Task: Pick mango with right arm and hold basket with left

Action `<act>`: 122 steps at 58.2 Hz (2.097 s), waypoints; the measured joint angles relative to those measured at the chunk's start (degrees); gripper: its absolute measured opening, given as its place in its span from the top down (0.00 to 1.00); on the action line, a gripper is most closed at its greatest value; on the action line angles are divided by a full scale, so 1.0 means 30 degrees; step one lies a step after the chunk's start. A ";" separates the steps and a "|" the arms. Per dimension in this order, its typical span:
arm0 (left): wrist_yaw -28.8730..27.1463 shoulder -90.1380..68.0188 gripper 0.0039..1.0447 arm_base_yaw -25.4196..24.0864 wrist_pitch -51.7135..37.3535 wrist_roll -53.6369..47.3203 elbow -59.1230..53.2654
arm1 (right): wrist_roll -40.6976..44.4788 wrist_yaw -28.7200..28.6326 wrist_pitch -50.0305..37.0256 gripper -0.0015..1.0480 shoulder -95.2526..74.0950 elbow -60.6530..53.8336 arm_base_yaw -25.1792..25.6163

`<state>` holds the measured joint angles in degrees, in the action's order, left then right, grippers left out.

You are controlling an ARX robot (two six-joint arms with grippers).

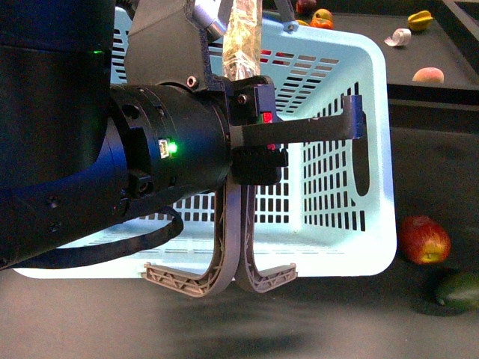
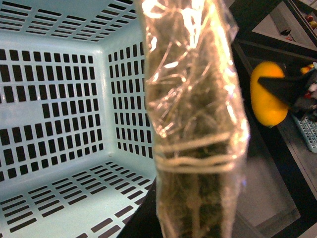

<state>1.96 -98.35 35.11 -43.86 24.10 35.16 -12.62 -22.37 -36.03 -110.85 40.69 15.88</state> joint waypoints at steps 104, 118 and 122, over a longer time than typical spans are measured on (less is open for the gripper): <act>0.0022 -0.0102 0.96 0.0000 0.0000 0.0117 0.0000 | -0.0058 0.4102 0.9318 0.08 2.3431 -0.7424 -0.3526; 0.0015 -0.0102 0.96 0.0022 0.0000 0.0117 0.0000 | -0.0015 0.4073 0.9326 0.08 2.3569 -0.7424 -0.3461; -0.0029 -0.0102 0.96 0.0007 0.0000 0.0109 0.0000 | 0.0000 0.4080 0.9318 0.08 2.3569 -0.7424 -0.3461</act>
<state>1.87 -98.65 35.14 -43.86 24.43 35.16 -12.62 -10.13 -8.08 -40.14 18.41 5.50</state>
